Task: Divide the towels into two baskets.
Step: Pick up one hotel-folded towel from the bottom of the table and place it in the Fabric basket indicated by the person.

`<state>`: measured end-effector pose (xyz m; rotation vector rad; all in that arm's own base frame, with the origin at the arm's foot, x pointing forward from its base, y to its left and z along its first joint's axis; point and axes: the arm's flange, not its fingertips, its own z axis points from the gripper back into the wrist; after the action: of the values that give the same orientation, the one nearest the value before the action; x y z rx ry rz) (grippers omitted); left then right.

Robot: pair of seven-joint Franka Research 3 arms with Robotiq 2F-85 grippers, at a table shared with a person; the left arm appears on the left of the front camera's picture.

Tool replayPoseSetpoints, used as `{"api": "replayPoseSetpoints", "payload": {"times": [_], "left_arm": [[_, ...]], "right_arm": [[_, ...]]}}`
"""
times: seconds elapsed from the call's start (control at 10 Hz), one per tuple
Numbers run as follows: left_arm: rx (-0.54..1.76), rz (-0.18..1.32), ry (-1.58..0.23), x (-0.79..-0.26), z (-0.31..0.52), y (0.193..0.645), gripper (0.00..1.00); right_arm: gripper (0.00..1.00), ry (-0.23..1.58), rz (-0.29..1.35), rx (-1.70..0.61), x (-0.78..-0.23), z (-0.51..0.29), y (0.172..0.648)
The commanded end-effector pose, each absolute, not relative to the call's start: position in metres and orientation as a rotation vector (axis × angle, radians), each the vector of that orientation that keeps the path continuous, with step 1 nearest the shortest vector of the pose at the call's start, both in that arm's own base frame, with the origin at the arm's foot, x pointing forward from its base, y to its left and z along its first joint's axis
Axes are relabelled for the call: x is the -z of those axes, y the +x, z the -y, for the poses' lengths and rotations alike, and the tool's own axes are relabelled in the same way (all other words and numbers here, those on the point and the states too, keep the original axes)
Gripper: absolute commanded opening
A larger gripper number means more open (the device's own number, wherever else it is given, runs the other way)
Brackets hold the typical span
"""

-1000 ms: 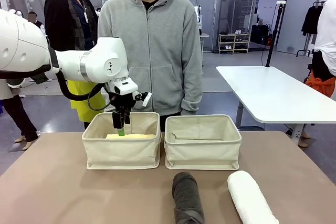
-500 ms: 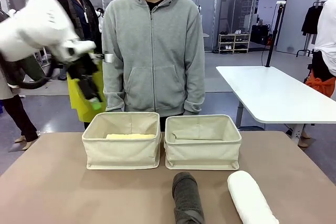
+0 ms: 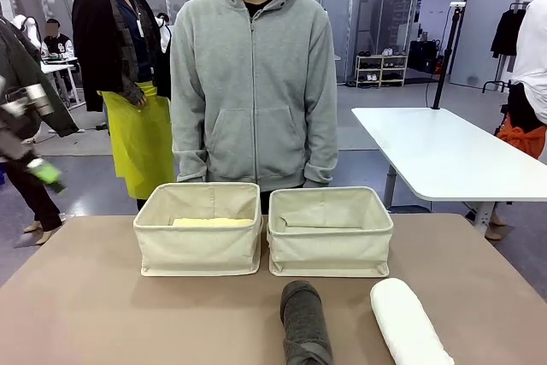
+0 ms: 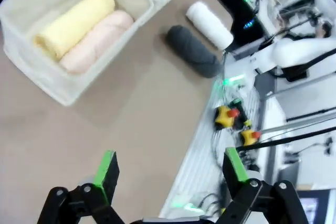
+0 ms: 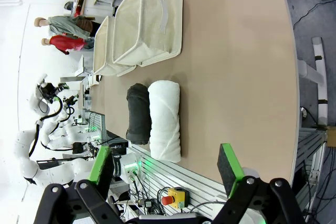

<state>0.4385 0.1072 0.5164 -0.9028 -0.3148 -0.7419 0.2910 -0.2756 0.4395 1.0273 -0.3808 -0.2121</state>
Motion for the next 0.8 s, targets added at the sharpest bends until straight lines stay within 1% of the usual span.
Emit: {"api": "replayPoseSetpoints", "payload": {"times": [0.0,0.2,0.3,0.4,0.5,0.6,0.7], "left_arm": [[0.497,0.31,-1.085,-0.48,-0.17,0.398,1.0],[0.419,0.427,-1.184,-0.433,-0.224,0.349,1.0],[0.397,0.414,-1.194,-0.419,-0.231,0.338,1.0],[0.335,0.447,-1.219,-0.402,-0.243,0.327,1.0],[0.291,0.443,-1.228,-0.391,-0.25,0.323,1.0],[0.302,0.425,-1.224,-0.386,-0.248,0.331,1.0],[0.311,0.405,-1.2,-0.392,-0.252,0.315,1.0]], "right_arm": [[1.0,1.035,0.389,0.206,-0.442,0.275,0.289],[1.0,1.035,0.389,0.206,-0.442,0.275,0.289],[1.0,1.035,0.389,0.206,-0.442,0.275,0.289],[1.0,1.035,0.389,0.206,-0.442,0.275,0.289],[1.0,1.035,0.389,0.206,-0.442,0.275,0.289],[1.0,1.035,0.389,0.206,-0.442,0.275,0.289],[1.0,1.035,0.389,0.206,-0.442,0.275,0.289]]}}
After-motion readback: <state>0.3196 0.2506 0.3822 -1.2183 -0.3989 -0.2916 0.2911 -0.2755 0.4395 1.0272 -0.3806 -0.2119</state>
